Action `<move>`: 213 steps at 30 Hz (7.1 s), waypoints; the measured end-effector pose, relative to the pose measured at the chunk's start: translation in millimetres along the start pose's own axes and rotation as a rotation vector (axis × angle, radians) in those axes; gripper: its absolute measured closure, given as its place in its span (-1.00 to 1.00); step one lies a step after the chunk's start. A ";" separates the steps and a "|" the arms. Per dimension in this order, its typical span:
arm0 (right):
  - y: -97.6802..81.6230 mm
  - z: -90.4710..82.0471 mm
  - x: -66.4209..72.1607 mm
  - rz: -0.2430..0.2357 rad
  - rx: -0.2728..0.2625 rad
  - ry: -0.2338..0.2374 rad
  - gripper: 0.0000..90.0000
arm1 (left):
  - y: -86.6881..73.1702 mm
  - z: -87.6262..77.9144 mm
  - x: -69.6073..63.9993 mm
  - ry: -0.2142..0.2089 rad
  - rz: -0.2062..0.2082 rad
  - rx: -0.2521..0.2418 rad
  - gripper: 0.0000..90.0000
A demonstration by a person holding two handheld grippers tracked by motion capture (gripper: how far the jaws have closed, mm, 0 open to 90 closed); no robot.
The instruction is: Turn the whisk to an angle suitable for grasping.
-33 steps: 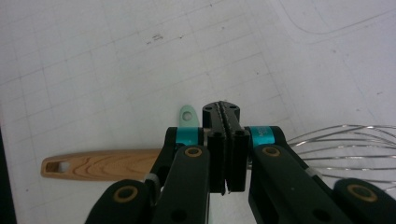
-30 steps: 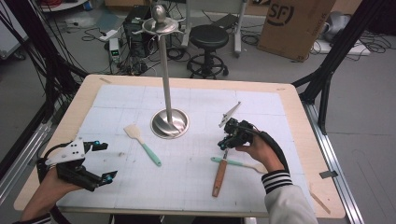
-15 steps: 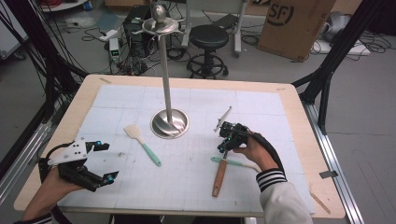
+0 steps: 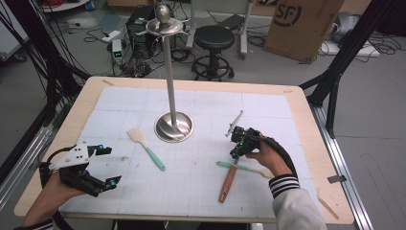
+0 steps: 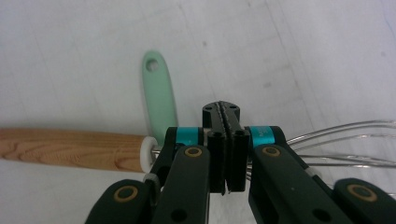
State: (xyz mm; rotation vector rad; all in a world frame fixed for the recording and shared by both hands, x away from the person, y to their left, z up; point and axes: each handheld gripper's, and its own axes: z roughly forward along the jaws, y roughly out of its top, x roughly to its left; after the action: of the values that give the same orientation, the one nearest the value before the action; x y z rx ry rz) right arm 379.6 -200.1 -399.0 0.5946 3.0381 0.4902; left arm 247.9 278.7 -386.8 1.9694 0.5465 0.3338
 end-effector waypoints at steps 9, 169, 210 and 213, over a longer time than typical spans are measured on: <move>-24.6 -11.4 -1.0 0.033 0.023 -0.012 0.99 | -0.4 1.7 0.0 -0.002 0.004 0.009 -0.96; -45.8 -32.5 44.8 -0.415 -0.014 -0.048 0.55 | -0.9 7.6 -0.2 -0.006 0.003 0.021 -0.96; -27.4 -127.8 46.2 -0.259 -0.692 0.198 0.56 | -1.7 9.1 4.0 -0.009 -0.003 0.018 -0.96; -18.8 -129.9 49.4 -0.273 -0.712 0.217 0.56 | -1.4 8.5 4.7 -0.007 -0.003 0.016 -0.96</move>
State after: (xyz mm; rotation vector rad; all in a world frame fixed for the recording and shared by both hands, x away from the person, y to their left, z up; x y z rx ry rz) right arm 318.2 -237.6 -278.6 0.0901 2.7404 1.5837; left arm 255.5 275.0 -391.8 1.9842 0.5490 0.3218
